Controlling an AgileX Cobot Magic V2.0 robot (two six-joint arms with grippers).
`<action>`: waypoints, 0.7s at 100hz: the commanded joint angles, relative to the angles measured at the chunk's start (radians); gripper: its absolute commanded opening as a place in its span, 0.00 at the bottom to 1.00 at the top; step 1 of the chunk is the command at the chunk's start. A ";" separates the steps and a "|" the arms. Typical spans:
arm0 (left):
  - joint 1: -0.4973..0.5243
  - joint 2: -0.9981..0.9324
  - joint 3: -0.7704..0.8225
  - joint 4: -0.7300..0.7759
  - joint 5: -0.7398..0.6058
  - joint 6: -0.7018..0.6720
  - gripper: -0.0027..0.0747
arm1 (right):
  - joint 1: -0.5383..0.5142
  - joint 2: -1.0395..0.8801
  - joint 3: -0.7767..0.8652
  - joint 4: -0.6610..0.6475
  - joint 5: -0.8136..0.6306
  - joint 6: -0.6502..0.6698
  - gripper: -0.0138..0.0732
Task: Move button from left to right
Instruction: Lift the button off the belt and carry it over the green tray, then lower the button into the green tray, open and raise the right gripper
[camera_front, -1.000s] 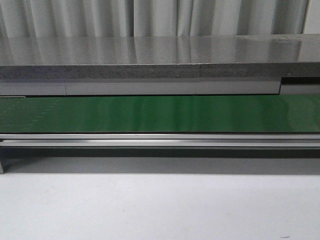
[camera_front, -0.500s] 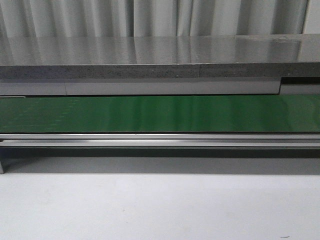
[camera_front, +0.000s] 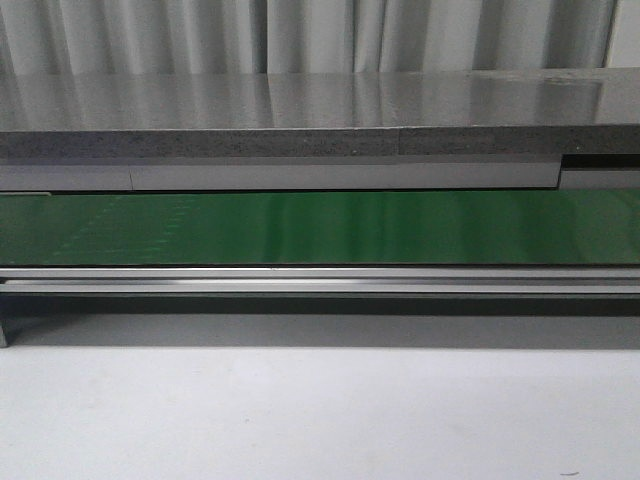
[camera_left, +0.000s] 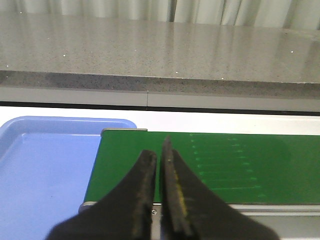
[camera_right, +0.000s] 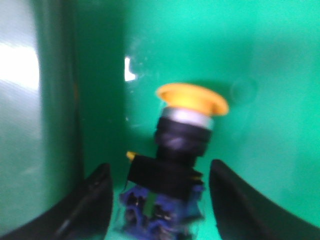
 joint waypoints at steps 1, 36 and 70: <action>-0.008 0.004 -0.028 -0.007 -0.088 -0.006 0.04 | -0.005 -0.056 -0.033 0.015 -0.025 -0.011 0.71; -0.008 0.004 -0.028 -0.007 -0.088 -0.006 0.04 | -0.002 -0.119 -0.033 0.034 -0.062 -0.005 0.70; -0.008 0.004 -0.028 -0.007 -0.088 -0.006 0.04 | 0.106 -0.290 -0.033 0.164 -0.154 -0.005 0.70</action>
